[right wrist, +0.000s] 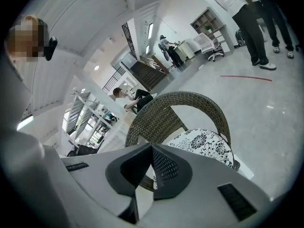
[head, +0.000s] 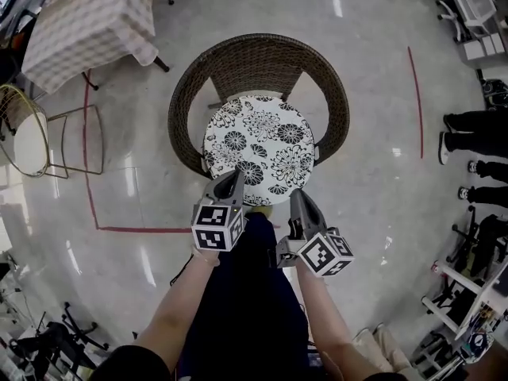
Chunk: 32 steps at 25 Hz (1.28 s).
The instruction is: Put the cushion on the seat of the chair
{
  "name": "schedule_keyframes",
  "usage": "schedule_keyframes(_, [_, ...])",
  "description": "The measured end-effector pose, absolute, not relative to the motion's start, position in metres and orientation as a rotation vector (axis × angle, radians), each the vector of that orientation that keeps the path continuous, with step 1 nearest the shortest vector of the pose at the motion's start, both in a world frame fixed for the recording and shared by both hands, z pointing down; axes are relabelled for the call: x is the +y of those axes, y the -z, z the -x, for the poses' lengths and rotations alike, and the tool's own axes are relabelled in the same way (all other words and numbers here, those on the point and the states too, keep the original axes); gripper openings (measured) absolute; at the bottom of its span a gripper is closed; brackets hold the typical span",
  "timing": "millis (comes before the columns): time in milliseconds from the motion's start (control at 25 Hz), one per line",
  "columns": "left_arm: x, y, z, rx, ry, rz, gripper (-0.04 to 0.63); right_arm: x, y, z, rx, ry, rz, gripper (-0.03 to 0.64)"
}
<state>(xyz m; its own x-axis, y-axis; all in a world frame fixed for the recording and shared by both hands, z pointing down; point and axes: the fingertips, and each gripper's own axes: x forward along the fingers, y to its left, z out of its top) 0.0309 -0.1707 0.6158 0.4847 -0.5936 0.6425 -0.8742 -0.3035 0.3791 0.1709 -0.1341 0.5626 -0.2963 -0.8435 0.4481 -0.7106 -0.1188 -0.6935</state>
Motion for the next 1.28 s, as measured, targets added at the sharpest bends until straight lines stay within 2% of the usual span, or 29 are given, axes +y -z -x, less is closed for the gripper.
schedule_keyframes(720, [-0.173,-0.504,-0.052,-1.198,-0.370,-2.083,0.026,-0.162,-0.472,-0.215,2.024,1.247,1.743,0.023])
schedule_keyframes(1280, [-0.184,-0.416,-0.074,-1.048,-0.284,-2.310,0.026,-0.177,-0.380,-0.223,2.450,0.883,1.609,0.023])
